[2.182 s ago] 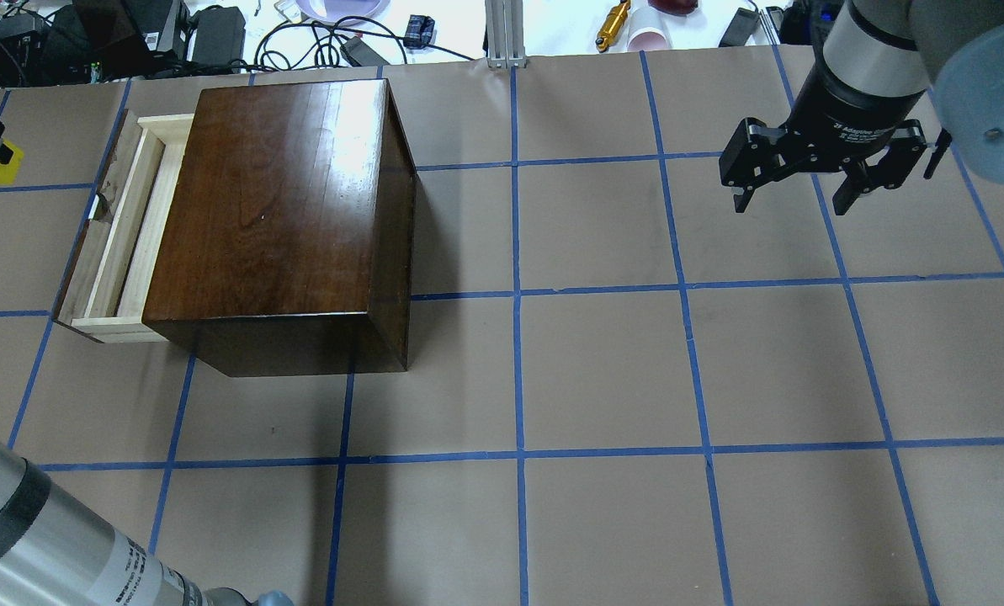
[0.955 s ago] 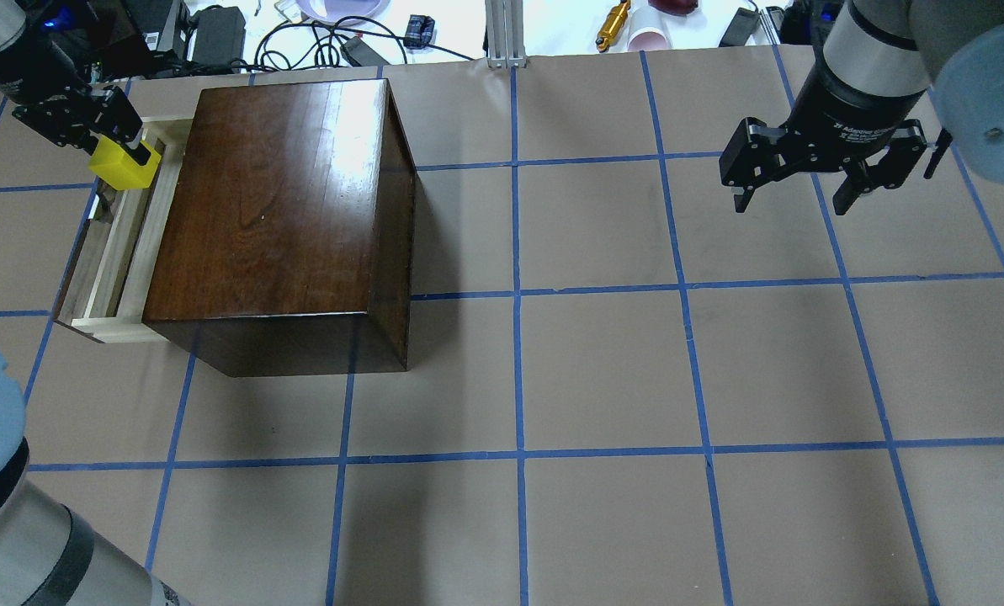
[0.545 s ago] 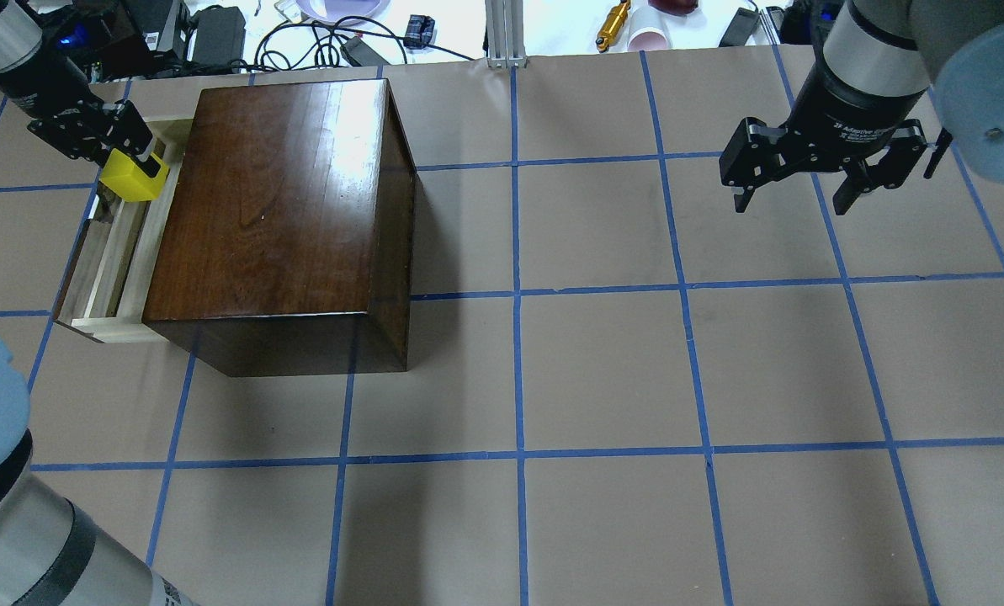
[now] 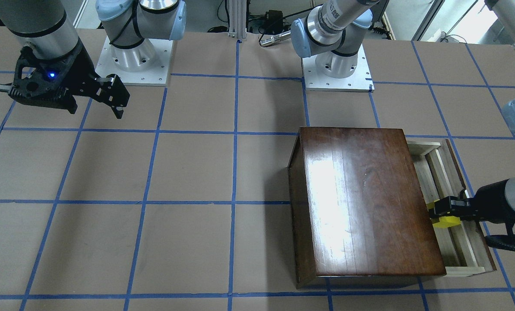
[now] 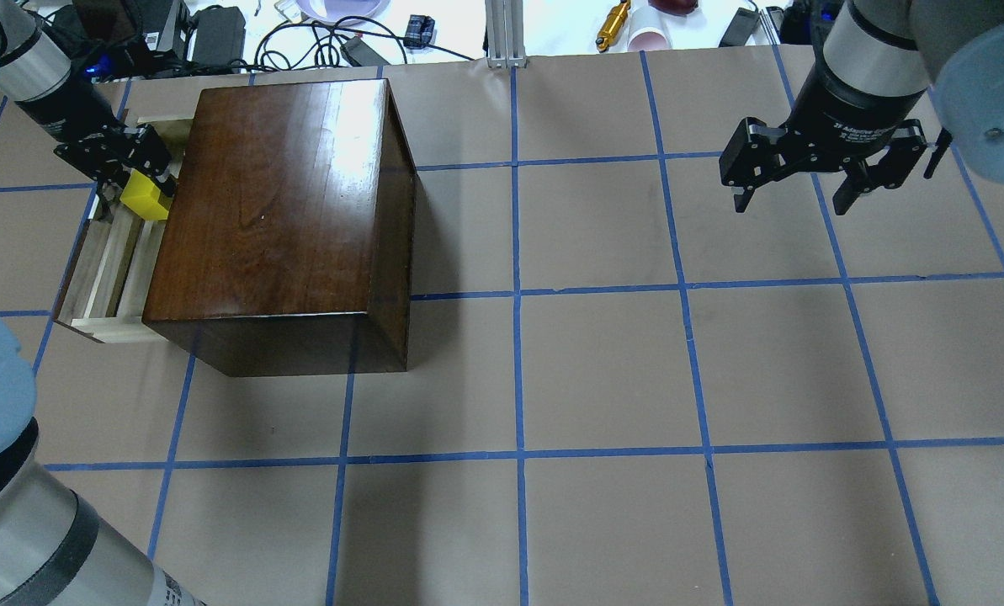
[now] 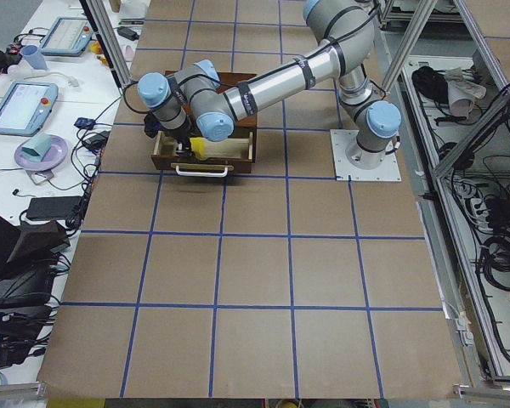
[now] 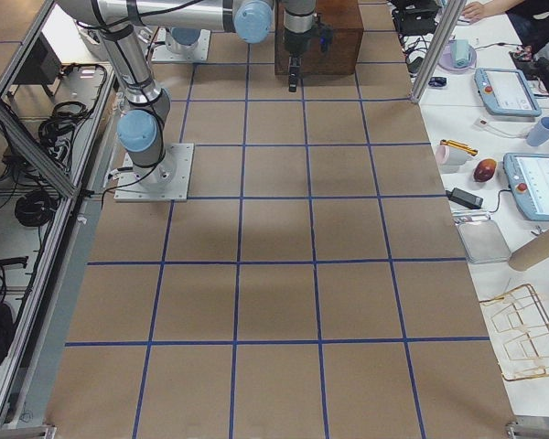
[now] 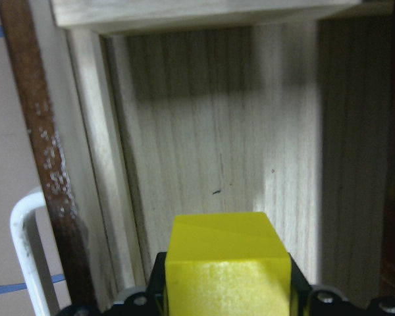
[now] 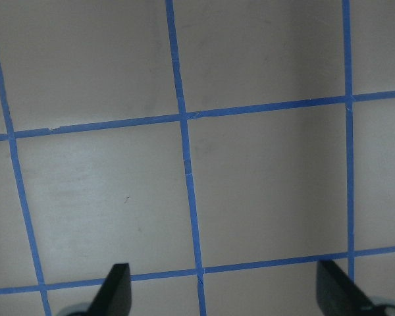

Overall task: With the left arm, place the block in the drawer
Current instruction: 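Lower the cube into the drawer and open the left gripper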

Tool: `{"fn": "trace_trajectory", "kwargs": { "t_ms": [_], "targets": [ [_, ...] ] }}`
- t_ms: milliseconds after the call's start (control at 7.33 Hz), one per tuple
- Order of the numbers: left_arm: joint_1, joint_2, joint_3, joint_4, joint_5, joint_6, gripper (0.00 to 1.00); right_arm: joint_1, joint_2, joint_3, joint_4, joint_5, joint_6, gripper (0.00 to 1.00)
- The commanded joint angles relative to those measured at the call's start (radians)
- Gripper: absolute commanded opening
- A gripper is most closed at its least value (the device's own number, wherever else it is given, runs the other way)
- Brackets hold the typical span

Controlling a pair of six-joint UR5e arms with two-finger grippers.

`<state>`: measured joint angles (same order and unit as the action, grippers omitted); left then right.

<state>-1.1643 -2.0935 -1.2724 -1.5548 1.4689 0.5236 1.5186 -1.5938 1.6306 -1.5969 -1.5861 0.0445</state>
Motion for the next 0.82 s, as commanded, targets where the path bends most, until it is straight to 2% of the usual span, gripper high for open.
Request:
{"fn": "trace_trajectory", "kwargs": {
  "t_ms": [0,409,682],
  "targets": [
    [0.0,0.003,0.004,0.001,0.005,0.0,1.0,0.0,0.0,0.0,0.0,0.0,0.0,1.0],
    [0.0,0.018,0.008,0.002,0.071,-0.002,1.0,0.0,0.0,0.0,0.0,0.0,0.0,1.0],
    [0.0,0.044,0.031,-0.008,0.076,-0.004,1.0,0.0,0.0,0.0,0.0,0.0,0.0,1.0]
  ]
}}
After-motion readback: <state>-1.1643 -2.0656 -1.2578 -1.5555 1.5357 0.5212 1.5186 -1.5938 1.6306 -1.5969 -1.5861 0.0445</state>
